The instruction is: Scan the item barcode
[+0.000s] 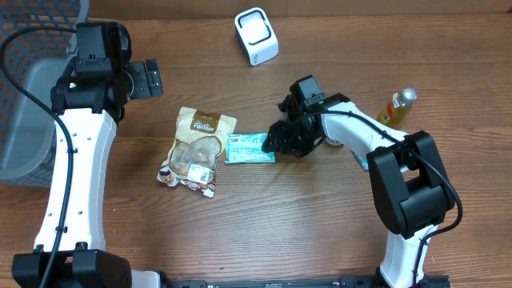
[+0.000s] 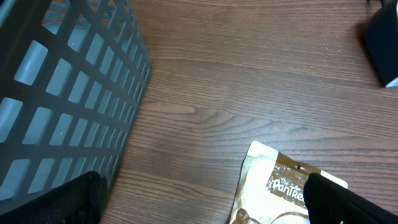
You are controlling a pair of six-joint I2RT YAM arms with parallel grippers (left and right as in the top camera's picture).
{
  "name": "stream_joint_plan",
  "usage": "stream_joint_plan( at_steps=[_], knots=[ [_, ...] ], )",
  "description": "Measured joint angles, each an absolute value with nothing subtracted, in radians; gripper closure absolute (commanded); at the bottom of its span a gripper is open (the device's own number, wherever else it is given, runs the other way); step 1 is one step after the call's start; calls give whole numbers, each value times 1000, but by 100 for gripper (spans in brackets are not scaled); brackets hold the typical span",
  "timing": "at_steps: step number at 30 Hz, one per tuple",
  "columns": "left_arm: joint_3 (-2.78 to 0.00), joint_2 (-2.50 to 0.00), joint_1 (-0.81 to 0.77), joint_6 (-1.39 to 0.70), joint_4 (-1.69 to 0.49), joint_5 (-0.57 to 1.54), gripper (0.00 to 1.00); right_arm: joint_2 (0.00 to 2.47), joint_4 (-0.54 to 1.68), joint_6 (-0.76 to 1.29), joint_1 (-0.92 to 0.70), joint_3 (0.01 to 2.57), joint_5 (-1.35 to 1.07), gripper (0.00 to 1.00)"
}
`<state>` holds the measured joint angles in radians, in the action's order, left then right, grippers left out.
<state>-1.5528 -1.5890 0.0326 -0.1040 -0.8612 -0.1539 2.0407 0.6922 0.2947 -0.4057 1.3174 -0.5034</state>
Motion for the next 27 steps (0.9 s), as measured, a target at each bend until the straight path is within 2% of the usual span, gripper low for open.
stream_joint_plan(
  at_steps=[14,27],
  knots=[
    [-1553,-1589,33,-104,-861,-154,1,2032,494,308,-406,1234,-606,44],
    [-1553,-1589,33,-104,-861,-154,0,2021,434,314,-421,1196,-610,53]
  ],
)
